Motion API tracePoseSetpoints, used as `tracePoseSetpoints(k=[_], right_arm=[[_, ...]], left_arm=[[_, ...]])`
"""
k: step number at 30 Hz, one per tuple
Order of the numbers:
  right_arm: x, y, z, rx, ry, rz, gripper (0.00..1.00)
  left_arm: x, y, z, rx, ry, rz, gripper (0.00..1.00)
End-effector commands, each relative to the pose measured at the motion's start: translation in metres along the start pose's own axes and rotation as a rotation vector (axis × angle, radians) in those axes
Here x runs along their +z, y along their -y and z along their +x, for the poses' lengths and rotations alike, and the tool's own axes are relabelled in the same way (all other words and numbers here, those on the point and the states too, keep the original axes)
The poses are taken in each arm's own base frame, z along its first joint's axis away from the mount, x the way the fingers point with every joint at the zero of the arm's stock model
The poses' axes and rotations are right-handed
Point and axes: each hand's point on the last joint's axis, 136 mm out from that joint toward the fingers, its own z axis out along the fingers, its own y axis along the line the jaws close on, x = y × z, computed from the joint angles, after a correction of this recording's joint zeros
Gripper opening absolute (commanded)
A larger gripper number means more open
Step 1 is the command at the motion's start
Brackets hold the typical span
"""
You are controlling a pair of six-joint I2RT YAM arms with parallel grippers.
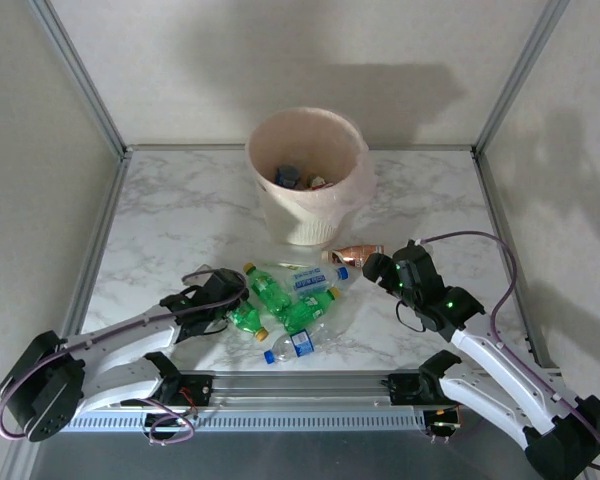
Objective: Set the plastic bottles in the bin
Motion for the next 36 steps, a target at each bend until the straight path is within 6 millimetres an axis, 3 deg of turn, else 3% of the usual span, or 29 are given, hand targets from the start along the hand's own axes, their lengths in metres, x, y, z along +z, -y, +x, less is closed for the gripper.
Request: tracePoseSetpoints(k=[1, 4, 8, 17, 24, 27, 31, 36], right_arm=[[-0.002, 0.0, 0.004, 0.013, -0.005, -0.014, 0.86], [-0.002, 0.002, 0.006, 0.011, -0.006, -0.011, 0.86], [-0.002, 0.004, 0.006, 0.013, -0.001, -0.004, 0.86], [0.0, -0.001, 0.004, 0.018, -0.003, -0.016, 0.86], [0.001, -0.001, 0.007, 0.018, -0.01, -0.021, 0.86], [0.001, 0.0, 0.01, 0.019, -0.017, -0.018, 0.86], [-0.002, 0.0, 0.011, 0.025, -0.016, -0.022, 0.86], [-0.004, 0.002, 0.013, 0.02, -0.021, -0.013, 0.86]], left_arm=[[-0.013, 0.003, -0.021, -0.037, 0.068, 0.0, 0.6], [-0.032, 0.019, -0.039, -0.004, 0.105, 0.023, 0.6], [-0.072, 0.058, -0.068, 0.039, 0.167, 0.111, 0.6], [-0.162, 0.182, -0.103, 0.059, 0.184, 0.528, 0.6], [-0.222, 0.267, -0.145, 0.098, 0.304, 0.715, 0.63], [-0.236, 0.304, -0.162, 0.11, 0.356, 0.768, 0.63], [-0.24, 0.337, -0.182, 0.093, 0.384, 0.805, 0.64], [-0.215, 0.366, -0.198, 0.105, 0.396, 0.786, 0.65]])
